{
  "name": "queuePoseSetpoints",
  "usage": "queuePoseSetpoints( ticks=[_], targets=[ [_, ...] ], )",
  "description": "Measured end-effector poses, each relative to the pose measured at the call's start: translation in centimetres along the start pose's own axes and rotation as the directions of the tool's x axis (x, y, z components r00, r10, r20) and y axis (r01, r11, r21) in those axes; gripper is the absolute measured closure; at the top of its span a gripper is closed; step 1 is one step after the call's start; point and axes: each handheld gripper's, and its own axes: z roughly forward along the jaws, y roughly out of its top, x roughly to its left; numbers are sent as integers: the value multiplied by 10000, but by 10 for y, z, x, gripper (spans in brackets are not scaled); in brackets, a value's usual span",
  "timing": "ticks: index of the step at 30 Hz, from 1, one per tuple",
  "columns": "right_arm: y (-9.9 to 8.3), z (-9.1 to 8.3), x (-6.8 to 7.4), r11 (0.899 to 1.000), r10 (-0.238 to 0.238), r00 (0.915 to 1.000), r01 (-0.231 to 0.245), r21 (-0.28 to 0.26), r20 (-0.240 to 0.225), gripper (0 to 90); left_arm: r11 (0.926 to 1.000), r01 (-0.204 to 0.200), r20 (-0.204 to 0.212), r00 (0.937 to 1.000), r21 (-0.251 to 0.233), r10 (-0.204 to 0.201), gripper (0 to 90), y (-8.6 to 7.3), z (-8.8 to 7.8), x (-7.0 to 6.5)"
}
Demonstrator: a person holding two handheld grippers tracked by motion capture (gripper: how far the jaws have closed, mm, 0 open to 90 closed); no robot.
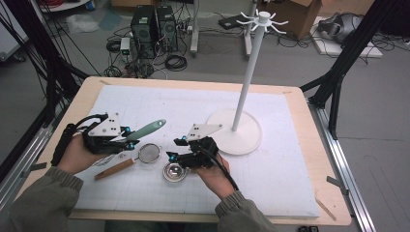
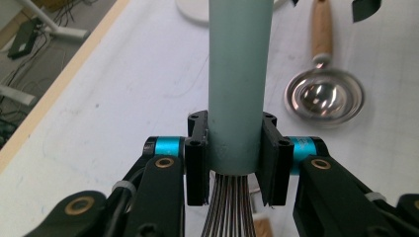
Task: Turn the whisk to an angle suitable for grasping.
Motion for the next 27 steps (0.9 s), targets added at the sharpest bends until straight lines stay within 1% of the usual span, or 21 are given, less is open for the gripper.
queuePoseSetpoints(
  ticks=[4,8,9,11,12,14,18,19,22,25,27],
  targets=[
    [0,-14,2,9989,206,9997,-212,-427,-146,423,9994,-100,65,9999,-321,102,692,15,2,-10],
    [-1,-27,5,9946,431,9989,-444,-941,-160,411,9989,-147,216,9996,-443,156,692,26,8,-19],
    [-1,-30,6,9938,434,9990,-446,-1020,-140,410,9985,-115,285,9995,-530,130,692,28,10,-22],
    [-1,-33,8,9927,433,9989,-447,-1121,-151,408,9985,-168,307,9994,-530,185,692,33,13,-27],
    [-1,-36,9,9920,504,9986,-517,-1152,-140,407,9985,-201,342,9992,-515,219,692,35,15,-29],
    [-1,-39,10,9895,534,9983,-562,-1334,-246,405,9985,-211,395,9990,-510,231,692,38,19,-32],
    [0,-43,12,9861,680,9972,-718,-1496,-301,406,9985,-132,499,9986,-537,159,692,44,26,-36],
    [0,-43,11,9857,650,9976,-682,-1540,-258,412,9984,-107,543,9984,-549,137,692,45,28,-37],
    [2,-44,10,9801,1002,9942,-1052,-1685,-381,428,9982,-81,600,9981,-597,117,692,49,33,-40],
    [3,-43,8,9767,1207,9921,-1251,-1743,-357,452,9981,31,719,9974,-616,13,692,53,38,-44],
    [5,-42,8,9723,1406,9893,-1456,-1830,-403,472,9982,73,775,9970,-595,-27,692,56,40,-45]
  ],
)
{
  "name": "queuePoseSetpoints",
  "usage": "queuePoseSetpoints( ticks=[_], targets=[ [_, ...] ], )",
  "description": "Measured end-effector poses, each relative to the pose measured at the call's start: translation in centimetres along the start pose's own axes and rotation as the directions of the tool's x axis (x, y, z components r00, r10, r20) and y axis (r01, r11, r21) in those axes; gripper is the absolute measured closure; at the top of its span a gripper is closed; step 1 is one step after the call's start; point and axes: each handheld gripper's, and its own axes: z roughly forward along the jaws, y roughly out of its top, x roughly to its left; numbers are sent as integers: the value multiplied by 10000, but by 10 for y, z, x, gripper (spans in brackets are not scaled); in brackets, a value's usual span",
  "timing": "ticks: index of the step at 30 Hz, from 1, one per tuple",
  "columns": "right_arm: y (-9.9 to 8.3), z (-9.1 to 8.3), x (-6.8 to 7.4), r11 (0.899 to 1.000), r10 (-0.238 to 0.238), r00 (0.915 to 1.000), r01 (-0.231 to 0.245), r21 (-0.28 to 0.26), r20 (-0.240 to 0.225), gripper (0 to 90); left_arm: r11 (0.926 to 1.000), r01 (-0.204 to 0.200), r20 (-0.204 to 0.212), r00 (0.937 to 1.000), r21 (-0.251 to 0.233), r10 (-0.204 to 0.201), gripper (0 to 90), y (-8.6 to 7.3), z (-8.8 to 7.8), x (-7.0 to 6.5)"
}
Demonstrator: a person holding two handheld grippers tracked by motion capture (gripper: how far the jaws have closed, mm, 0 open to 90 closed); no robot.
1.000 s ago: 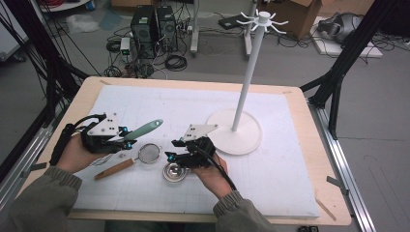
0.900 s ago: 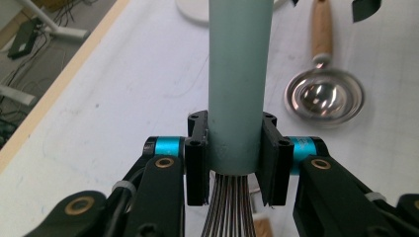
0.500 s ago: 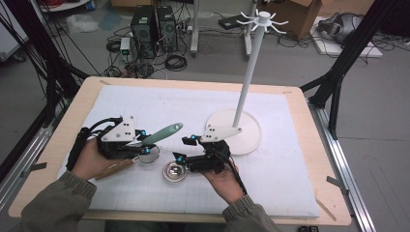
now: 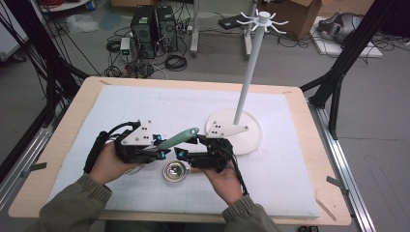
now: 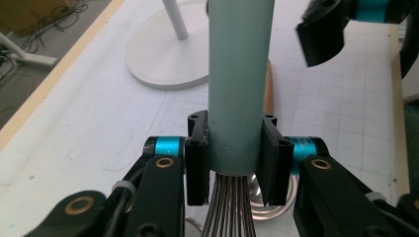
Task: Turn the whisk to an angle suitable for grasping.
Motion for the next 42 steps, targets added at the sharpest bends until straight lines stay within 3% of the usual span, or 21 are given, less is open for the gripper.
queuePoseSetpoints(
  ticks=[7,11,16,21,24,28,35,37,42],
  targets=[
    [7,2,1,9994,275,9996,-275,-204,6,590,9999,19,130,9999,135,-21,692,7,5,-4],
    [9,0,-2,9967,666,9958,-694,-426,-635,656,9999,18,244,9997,140,-21,691,9,5,-5],
    [13,0,-1,9962,641,9945,-687,-539,-831,661,9997,259,454,9986,12,-260,691,12,4,-4],
    [20,-4,-4,9949,687,9879,-782,-643,-1389,663,9993,242,848,9962,-269,-219,683,17,-3,-3],
    [28,-7,-5,9972,387,9841,-492,-567,-1735,663,9986,353,1449,9890,-386,-293,636,19,-6,0],
    [34,-9,-8,9991,142,9773,-221,-351,-2116,663,9969,636,2200,9741,-464,-519,597,19,-6,3],
    [38,-8,-9,9997,-164,9613,112,-202,-2751,663,9939,896,2773,9583,-637,-686,580,22,-1,3],
    [39,-8,-8,9996,-251,9584,213,-164,-2844,663,9929,959,3003,9512,-702,-706,581,23,0,3],
    [46,-8,-3,9984,-544,9507,569,-9,-3054,663,9919,963,3350,9401,-823,-635,670,27,2,1]
  ],
)
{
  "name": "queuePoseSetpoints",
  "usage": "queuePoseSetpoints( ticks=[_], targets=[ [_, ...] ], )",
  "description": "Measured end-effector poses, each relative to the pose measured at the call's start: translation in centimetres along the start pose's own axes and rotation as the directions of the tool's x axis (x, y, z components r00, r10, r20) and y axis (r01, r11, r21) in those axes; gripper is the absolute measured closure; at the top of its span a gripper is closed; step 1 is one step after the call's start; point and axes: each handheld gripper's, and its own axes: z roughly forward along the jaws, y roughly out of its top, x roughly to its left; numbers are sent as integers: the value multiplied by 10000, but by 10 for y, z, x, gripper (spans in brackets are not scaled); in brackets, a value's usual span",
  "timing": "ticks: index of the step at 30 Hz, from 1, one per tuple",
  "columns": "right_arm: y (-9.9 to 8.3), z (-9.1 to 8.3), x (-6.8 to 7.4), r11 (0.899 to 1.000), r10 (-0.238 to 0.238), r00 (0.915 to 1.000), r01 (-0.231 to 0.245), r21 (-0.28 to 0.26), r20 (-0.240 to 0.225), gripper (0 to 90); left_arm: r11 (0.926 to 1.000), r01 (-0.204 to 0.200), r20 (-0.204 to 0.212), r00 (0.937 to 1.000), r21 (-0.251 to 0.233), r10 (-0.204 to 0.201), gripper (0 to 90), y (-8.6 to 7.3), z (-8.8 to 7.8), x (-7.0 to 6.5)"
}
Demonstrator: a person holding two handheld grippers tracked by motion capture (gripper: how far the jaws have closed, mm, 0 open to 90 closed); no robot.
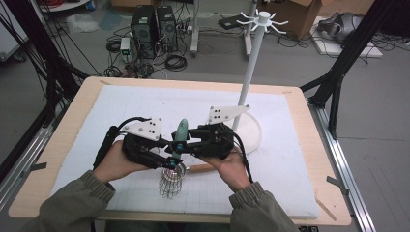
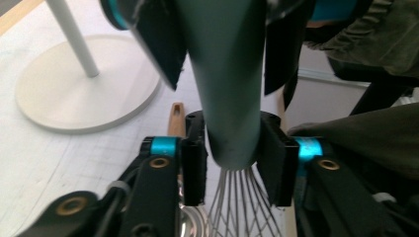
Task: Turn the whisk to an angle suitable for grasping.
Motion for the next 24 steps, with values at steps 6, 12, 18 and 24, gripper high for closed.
queuePoseSetpoints(
  ticks=[6,12,18,24],
  targets=[
    [9,-1,7,9970,-554,9981,539,547,252,661,9996,170,30,9999,-211,-170,686,2,2,-1],
    [10,-3,14,9957,-767,9947,729,569,682,653,9993,144,-229,9996,-338,-152,689,4,3,-4],
    [6,-5,20,9955,-945,9863,924,216,1350,641,9985,176,-538,9983,-510,-203,690,6,3,-6],
    [4,-6,24,9953,-963,9777,965,82,1868,643,9973,325,-722,9967,-658,-372,690,8,5,-7]
  ],
)
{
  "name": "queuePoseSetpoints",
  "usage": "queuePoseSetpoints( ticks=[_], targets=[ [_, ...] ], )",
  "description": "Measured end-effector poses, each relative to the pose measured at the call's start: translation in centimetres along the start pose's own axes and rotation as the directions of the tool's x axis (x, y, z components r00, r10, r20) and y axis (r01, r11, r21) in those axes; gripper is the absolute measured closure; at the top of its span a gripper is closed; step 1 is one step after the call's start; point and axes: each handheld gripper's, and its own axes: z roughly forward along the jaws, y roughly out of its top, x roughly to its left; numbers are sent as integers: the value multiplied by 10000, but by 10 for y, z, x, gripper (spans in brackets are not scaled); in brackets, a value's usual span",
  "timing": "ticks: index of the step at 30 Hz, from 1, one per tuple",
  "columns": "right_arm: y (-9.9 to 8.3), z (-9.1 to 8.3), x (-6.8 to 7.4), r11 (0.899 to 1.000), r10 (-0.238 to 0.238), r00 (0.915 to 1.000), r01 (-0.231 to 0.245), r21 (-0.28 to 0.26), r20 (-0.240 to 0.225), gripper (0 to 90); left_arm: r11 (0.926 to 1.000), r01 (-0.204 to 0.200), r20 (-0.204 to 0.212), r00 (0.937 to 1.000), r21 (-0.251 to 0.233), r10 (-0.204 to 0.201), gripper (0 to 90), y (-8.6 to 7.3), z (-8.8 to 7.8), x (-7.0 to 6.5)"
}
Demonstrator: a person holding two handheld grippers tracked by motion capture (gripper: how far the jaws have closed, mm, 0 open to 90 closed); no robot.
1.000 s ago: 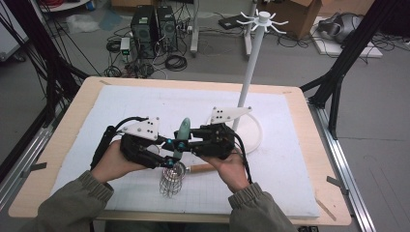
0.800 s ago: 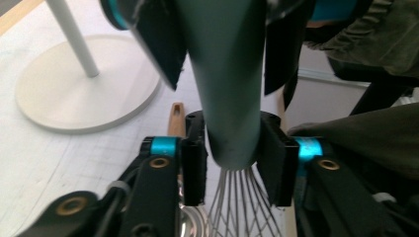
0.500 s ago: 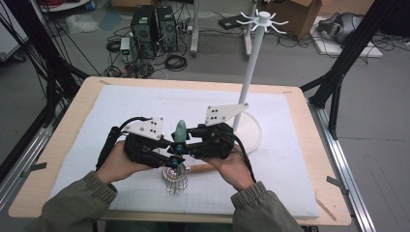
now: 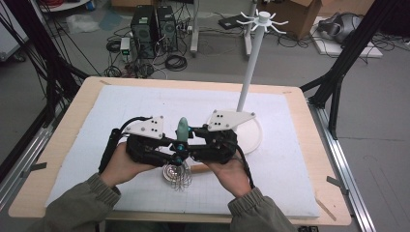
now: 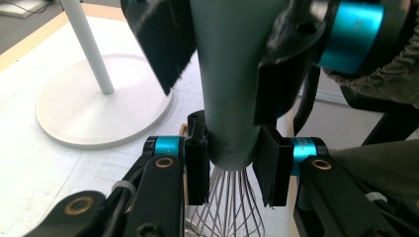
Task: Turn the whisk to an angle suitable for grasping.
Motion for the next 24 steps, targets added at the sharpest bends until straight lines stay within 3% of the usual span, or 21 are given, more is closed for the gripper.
queuePoseSetpoints(
  ticks=[6,12,17,24],
  targets=[
    [-3,0,0,9998,133,9998,-131,-161,137,663,9999,64,-137,9999,-124,-65,689,0,1,-1],
    [2,0,-4,9993,-138,9989,153,345,-444,669,9996,-1,164,9999,-266,5,668,-2,2,-1],
    [5,-1,-8,9989,-229,9971,257,389,-725,669,9998,-33,177,9998,-193,36,624,-2,4,-2],
    [5,-3,-9,9996,-121,9945,147,247,-1040,669,9992,45,262,9997,-401,-34,668,-2,3,-1]
  ],
)
